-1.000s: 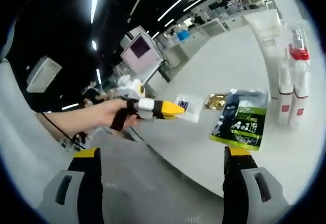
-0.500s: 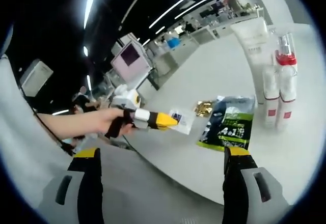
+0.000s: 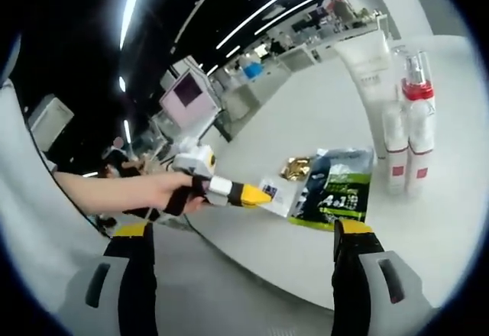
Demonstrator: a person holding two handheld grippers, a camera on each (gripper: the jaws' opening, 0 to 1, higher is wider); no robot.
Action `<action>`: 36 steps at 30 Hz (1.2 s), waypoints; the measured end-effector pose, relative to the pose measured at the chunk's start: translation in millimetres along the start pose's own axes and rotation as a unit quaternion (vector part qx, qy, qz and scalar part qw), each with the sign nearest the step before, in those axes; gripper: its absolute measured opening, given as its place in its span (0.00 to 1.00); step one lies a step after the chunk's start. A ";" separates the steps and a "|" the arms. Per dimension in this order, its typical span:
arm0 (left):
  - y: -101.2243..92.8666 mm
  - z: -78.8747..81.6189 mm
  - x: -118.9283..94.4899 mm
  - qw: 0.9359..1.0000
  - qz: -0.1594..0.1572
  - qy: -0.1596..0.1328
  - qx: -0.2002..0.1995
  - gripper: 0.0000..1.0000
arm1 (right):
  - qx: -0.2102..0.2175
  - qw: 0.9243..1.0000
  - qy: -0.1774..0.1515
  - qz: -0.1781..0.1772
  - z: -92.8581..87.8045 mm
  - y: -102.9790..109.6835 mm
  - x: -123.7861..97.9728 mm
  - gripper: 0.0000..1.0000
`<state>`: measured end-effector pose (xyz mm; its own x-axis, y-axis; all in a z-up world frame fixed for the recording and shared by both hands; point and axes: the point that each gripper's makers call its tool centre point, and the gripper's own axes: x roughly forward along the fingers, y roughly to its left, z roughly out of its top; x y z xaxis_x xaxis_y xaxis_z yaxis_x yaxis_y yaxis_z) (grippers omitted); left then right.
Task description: Arrange the skincare products in the storage area until every visible bottle or jar stands upright without overlapping.
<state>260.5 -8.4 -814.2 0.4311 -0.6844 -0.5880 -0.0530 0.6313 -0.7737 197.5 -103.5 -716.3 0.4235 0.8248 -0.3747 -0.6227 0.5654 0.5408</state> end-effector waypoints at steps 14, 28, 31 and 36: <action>8.1 -1.6 1.2 0.999 0.034 0.000 -0.002 0.08 | 0.002 1.000 0.000 0.002 0.6 -1.8 -0.4 0.95; 28.8 31.0 -18.8 0.970 0.152 -0.018 0.190 0.24 | 0.003 1.000 0.004 0.004 -1.0 1.2 0.1 0.94; 18.5 34.9 -15.9 0.937 0.171 -0.014 0.304 0.25 | 0.003 1.000 0.005 0.005 -1.7 1.8 0.3 0.94; 4.2 31.3 -4.4 0.898 0.175 -0.013 0.404 0.28 | 0.004 1.000 0.006 0.004 -2.7 0.7 0.0 0.93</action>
<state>286.5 8.7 -807.4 0.5363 -0.3905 -0.7482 0.4764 0.8719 -0.1136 195.3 -103.2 -717.8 0.4105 0.8295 -0.3786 -0.6216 0.5584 0.5494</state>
